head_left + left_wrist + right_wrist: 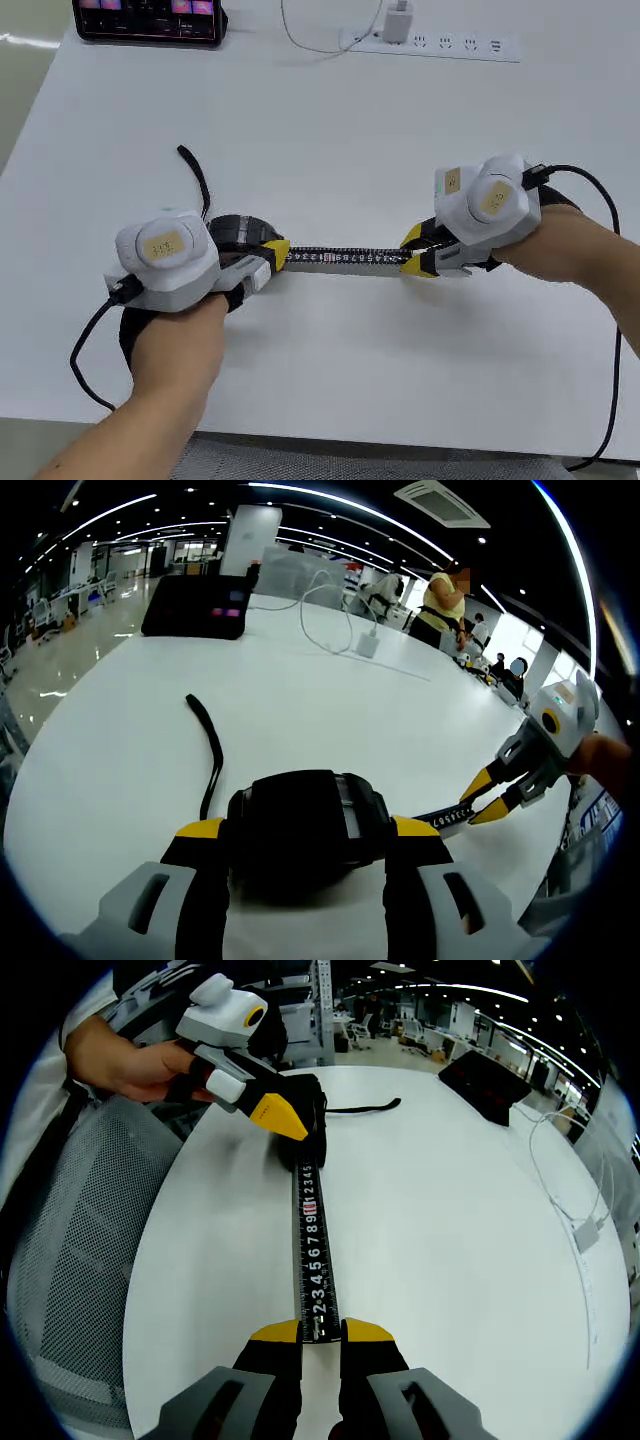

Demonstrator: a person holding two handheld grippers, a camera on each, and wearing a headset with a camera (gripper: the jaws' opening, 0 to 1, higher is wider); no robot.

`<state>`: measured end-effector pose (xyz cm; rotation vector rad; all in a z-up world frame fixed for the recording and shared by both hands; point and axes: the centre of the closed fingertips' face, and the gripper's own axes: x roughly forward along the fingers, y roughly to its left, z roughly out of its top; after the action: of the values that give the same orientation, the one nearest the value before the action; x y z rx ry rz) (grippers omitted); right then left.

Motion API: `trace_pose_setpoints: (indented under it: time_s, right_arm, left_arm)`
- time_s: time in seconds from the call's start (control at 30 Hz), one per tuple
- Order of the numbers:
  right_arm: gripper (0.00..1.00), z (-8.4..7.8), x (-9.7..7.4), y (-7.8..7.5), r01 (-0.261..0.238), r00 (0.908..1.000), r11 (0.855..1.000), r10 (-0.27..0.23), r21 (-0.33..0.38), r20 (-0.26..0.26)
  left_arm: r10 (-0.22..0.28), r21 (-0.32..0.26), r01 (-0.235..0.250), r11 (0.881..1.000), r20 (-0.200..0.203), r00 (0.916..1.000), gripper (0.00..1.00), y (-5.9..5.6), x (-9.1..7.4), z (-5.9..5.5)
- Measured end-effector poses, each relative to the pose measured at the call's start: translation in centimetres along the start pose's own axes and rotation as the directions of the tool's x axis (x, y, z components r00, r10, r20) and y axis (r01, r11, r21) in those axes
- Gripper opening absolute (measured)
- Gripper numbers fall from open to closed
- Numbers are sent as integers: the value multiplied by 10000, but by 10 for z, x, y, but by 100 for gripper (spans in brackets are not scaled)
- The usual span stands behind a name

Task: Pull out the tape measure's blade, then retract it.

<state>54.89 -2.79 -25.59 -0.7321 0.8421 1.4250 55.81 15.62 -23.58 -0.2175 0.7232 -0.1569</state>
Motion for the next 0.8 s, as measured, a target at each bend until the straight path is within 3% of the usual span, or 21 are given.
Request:
trace_pose_setpoints:
  time_s: [0.8]
  right_arm:
    - [9,24,15,3,-162,9989,9999,162,-3,437]
  left_arm:
    - [-114,-170,115,9998,59,9999,58,1,-1,0]
